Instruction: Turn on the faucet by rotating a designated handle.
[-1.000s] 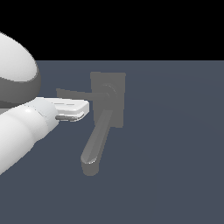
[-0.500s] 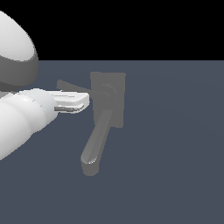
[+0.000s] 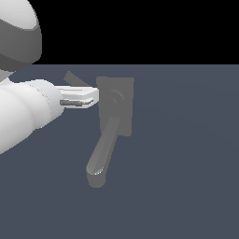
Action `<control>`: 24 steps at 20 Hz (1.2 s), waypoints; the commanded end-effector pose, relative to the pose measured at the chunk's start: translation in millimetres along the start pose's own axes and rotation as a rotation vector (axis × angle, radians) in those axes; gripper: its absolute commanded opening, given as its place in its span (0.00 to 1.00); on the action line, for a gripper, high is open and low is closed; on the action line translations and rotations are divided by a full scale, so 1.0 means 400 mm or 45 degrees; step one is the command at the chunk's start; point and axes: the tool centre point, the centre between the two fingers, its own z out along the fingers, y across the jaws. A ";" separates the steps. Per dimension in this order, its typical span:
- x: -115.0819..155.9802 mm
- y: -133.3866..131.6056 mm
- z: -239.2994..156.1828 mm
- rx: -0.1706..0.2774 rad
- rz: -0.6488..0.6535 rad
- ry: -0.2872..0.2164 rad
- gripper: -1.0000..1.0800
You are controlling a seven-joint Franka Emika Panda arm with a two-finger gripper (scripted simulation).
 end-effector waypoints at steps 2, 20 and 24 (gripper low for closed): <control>-0.040 -0.006 0.001 -0.005 0.004 -0.011 0.00; -0.120 -0.089 -0.001 -0.004 0.003 -0.005 0.00; -0.146 -0.112 -0.001 -0.005 0.004 -0.008 0.00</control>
